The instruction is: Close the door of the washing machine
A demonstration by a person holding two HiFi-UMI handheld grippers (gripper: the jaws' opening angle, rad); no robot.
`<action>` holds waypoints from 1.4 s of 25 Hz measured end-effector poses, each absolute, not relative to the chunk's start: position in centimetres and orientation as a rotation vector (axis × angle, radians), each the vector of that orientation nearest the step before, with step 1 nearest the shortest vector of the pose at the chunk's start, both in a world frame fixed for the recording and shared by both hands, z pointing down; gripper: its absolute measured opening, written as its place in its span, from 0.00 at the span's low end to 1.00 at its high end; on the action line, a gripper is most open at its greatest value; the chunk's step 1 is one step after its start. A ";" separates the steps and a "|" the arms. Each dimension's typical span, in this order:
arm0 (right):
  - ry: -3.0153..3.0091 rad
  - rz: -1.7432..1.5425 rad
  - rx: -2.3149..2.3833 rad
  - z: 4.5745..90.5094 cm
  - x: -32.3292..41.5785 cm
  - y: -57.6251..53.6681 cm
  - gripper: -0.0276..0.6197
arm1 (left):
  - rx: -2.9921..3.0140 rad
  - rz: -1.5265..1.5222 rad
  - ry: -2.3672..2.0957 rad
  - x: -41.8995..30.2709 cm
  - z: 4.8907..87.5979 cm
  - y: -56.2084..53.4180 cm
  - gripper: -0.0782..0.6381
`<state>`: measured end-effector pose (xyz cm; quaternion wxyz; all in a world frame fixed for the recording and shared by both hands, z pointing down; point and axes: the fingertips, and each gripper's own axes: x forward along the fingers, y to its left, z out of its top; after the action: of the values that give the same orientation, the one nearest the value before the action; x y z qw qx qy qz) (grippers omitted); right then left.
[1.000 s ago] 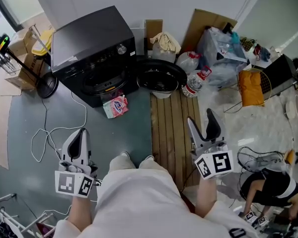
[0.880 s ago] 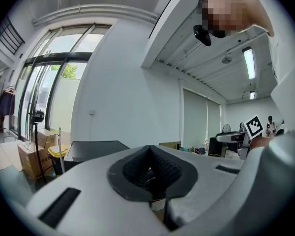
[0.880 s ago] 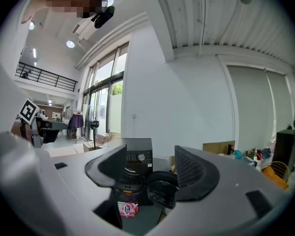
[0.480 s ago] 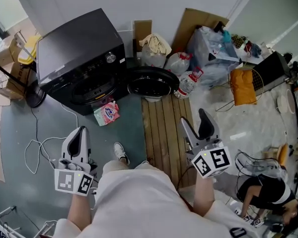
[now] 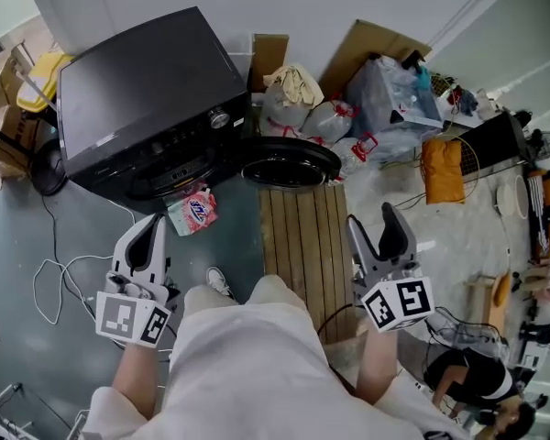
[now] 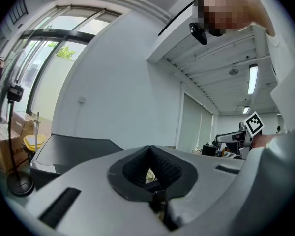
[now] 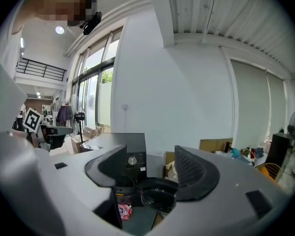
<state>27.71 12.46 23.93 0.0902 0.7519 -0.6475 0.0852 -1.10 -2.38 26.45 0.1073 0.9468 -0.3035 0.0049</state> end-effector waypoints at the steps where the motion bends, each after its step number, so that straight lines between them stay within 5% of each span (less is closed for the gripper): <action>1: -1.910 0.269 2.225 24.6 27.7 11.8 0.47 | 2.781 0.018 -0.887 -1.0 26.8 -3.4 0.12; 17: -1.891 0.524 1.695 42.6 36.6 1.4 0.53 | 2.717 0.094 -1.064 4.6 27.4 -7.7 0.11; 35: -1.618 0.559 1.139 65.5 46.7 -6.2 0.56 | 2.451 0.294 -1.363 1.7 33.8 -4.3 0.12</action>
<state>46.71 -6.25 65.45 0.5164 0.4744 -0.6738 0.2329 1.75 -4.26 33.84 0.1601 0.8579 -0.4772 0.1030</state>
